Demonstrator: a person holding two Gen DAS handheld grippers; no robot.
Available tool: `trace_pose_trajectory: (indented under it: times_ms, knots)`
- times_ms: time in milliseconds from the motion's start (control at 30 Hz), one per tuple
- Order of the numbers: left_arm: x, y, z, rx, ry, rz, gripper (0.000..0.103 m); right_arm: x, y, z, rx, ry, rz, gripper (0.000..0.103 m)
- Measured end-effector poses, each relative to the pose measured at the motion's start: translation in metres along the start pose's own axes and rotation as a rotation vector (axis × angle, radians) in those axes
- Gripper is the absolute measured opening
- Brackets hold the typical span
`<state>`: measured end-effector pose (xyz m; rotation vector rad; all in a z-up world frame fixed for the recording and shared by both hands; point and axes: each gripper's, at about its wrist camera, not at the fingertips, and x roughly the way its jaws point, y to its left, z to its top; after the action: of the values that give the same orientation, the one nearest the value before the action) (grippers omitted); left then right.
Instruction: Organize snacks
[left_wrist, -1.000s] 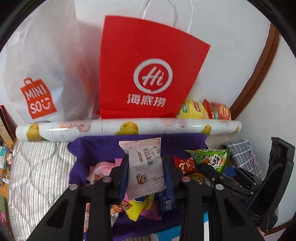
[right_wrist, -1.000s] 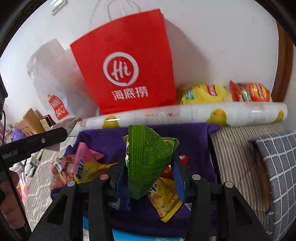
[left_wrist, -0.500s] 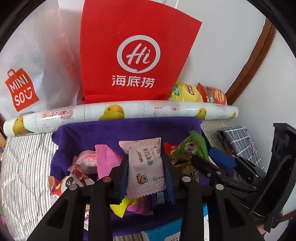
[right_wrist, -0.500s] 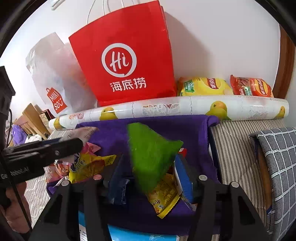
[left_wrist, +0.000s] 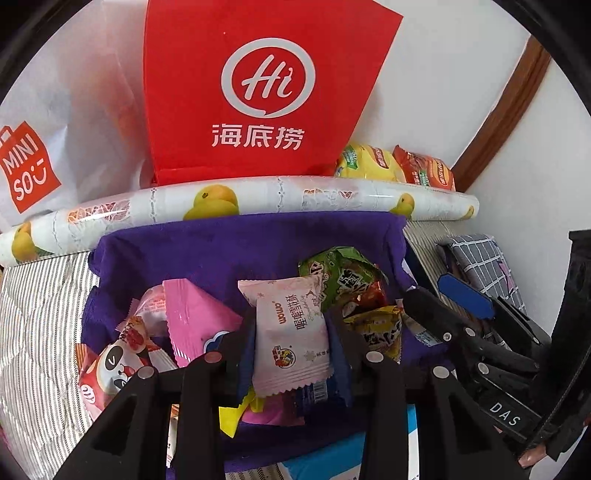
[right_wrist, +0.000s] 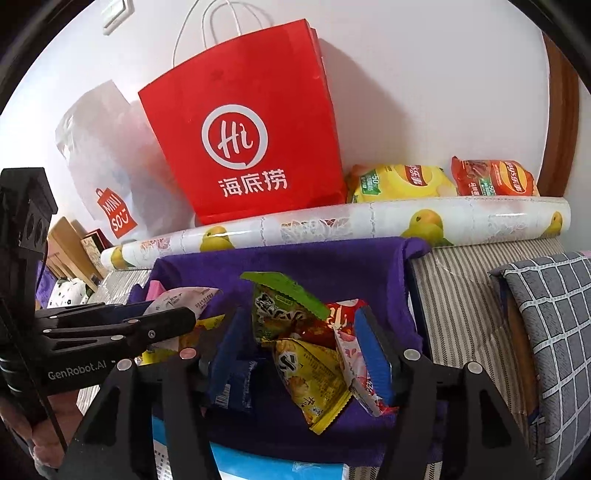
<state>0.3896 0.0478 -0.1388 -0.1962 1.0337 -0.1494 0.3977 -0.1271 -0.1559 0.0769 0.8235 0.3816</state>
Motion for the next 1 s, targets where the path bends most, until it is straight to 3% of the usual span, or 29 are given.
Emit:
trace_pose_trajectory:
  times_ms: [133, 367, 533, 633, 900, 1000]
  knots:
    - [0.000, 0.000, 0.002, -0.004, 0.009, -0.012, 0.039, -0.002, 0.000, 0.000, -0.008, -0.007, -0.020, 0.061]
    - [-0.009, -0.003, 0.004, -0.006, -0.002, -0.011, 0.068, -0.013, 0.005, 0.001, -0.035, -0.021, -0.042, 0.061]
    - [-0.031, -0.006, 0.000, -0.004, -0.030, 0.012, 0.076, -0.034, 0.009, -0.003, -0.009, -0.030, -0.057, 0.063]
    - [-0.042, -0.007, -0.012, 0.003, -0.026, 0.012, 0.077, -0.050, 0.010, -0.009, 0.010, -0.019, -0.084, 0.071]
    - [-0.101, -0.016, -0.054, 0.026, -0.106, 0.068, 0.078, -0.099, 0.021, -0.034, 0.012, 0.013, -0.180, 0.075]
    - [-0.127, -0.023, -0.071, 0.032, -0.144, 0.079, 0.083, -0.123, 0.030, -0.044, 0.002, 0.020, -0.196, 0.076]
